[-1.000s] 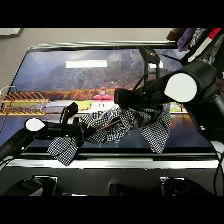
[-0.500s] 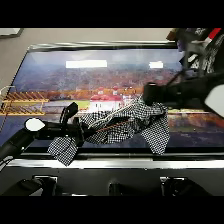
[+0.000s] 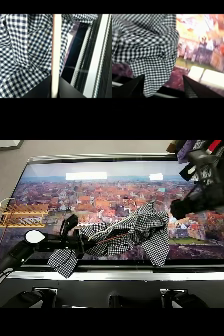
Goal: Fold the clothes and pants, and hang the long-sleeved shirts on hangers.
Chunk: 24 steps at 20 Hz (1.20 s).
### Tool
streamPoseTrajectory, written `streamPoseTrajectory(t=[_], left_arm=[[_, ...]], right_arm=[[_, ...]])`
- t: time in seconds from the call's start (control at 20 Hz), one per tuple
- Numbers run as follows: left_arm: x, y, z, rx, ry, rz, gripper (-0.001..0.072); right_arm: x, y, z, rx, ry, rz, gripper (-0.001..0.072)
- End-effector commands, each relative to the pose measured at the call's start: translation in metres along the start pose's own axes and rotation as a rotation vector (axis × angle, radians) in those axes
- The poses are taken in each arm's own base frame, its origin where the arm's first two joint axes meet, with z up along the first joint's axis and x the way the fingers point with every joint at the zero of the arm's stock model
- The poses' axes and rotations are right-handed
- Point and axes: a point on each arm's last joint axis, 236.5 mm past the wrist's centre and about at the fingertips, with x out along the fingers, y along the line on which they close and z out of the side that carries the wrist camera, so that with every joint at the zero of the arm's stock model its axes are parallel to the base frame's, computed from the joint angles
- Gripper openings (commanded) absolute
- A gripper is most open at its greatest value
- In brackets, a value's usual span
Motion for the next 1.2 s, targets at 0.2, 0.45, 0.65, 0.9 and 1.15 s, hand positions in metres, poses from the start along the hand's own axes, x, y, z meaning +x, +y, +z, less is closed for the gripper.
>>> streamPoseTrajectory(t=[0.2,0.45,0.65,0.9,1.15], left_arm=[[0.0,0.0,0.0,0.0,0.001,0.001,0.0029],[0.0,0.0,0.0,0.0,0.001,0.001,0.0029],[0.0,0.0,0.0,0.001,0.001,0.001,0.0029],[0.0,0.0,0.0,0.001,0.001,0.0,0.0029],[0.0,0.0,0.0,0.001,0.001,0.001,0.0029]], right_arm=[[0.048,0.057,0.031,-0.549,-0.077,0.307,0.0546],[0.073,0.078,0.03,-0.622,-0.057,0.43,0.0546],[0.085,0.094,0.032,-0.603,-0.051,0.522,0.0546],[0.106,0.099,0.029,-0.601,-0.014,0.569,0.0528],[0.103,0.106,0.016,-0.692,0.009,0.633,0.0174]])
